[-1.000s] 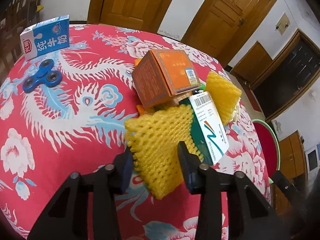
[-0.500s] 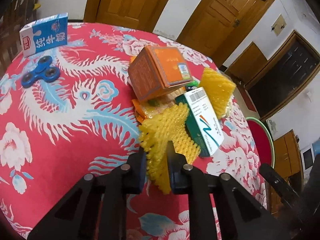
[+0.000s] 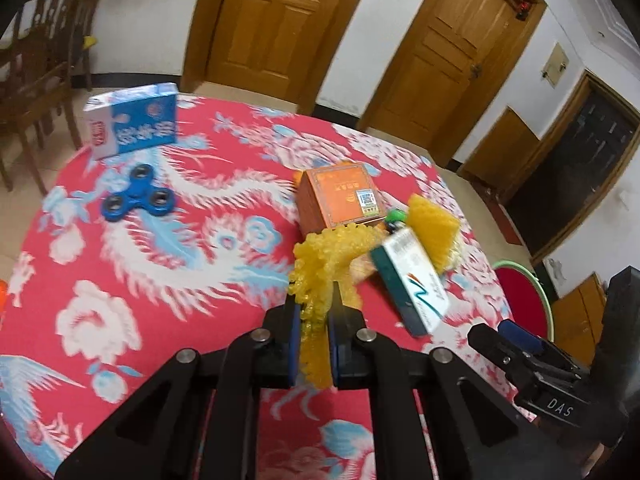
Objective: Collect trash
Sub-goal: 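Grasp the white Meteospasmyl box with the right gripper while the left holds the foam net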
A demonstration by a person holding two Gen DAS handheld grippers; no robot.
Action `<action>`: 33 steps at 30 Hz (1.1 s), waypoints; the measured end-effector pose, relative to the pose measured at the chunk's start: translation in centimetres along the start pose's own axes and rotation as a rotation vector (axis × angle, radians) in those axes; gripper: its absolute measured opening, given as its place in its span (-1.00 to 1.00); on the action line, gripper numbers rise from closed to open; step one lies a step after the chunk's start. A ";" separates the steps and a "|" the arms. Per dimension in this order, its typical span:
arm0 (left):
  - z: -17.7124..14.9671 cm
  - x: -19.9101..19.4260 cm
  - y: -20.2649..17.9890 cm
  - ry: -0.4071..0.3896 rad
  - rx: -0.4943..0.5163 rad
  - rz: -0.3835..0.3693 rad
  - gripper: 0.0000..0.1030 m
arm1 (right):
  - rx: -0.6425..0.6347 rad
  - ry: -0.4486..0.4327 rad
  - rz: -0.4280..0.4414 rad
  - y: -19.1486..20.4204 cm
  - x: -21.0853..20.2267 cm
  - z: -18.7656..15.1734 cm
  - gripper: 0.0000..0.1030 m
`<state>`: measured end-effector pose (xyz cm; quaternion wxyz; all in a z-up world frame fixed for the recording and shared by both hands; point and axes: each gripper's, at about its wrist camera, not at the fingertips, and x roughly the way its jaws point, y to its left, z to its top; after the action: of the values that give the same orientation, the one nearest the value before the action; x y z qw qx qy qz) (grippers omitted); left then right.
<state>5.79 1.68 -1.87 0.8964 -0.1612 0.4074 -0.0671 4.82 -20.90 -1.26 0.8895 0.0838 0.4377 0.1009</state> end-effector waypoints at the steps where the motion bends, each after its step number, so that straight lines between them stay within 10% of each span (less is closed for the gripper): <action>1: 0.0 -0.2 0.3 -0.003 -0.004 0.011 -0.80 | -0.013 0.006 0.003 0.4 0.4 0.1 0.69; 17: 0.4 -1.1 2.8 -0.023 -0.052 0.049 -0.81 | -0.089 0.100 -0.011 2.6 6.1 1.5 0.77; 24: 0.5 -1.1 2.9 -0.026 -0.056 0.047 -0.80 | -0.133 0.080 -0.048 3.1 6.2 1.5 0.23; 33: 0.5 -2.2 1.9 -0.049 -0.036 0.043 -0.80 | -0.125 0.066 -0.021 3.0 4.9 0.7 0.22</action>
<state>4.73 4.17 -0.71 0.9043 -0.1700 0.3899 -0.0367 7.98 -16.79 -3.88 0.8792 0.0202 0.4603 0.1213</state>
